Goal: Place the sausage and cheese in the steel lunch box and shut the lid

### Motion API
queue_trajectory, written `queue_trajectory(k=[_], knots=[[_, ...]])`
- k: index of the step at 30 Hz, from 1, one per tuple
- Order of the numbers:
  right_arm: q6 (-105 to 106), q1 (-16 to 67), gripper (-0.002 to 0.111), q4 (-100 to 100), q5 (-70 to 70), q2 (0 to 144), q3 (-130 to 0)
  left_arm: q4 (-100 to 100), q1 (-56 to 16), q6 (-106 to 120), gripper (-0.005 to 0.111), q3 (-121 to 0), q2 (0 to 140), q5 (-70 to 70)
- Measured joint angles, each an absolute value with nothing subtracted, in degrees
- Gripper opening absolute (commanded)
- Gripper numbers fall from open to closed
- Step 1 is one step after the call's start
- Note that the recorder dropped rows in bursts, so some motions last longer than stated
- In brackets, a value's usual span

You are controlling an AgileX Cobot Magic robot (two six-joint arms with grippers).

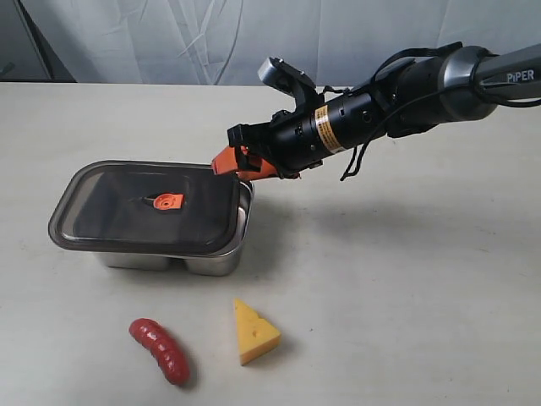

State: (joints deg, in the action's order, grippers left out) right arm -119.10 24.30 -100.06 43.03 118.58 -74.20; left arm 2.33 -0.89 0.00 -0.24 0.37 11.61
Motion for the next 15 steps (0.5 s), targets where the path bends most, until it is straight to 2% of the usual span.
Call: queue_trajectory(k=[15], knots=[[-119.1,24.3,0.057,-100.06,44.53,118.58,-74.2,2.33,-0.89,0.0,0.0,-0.24,0.37,11.61]])
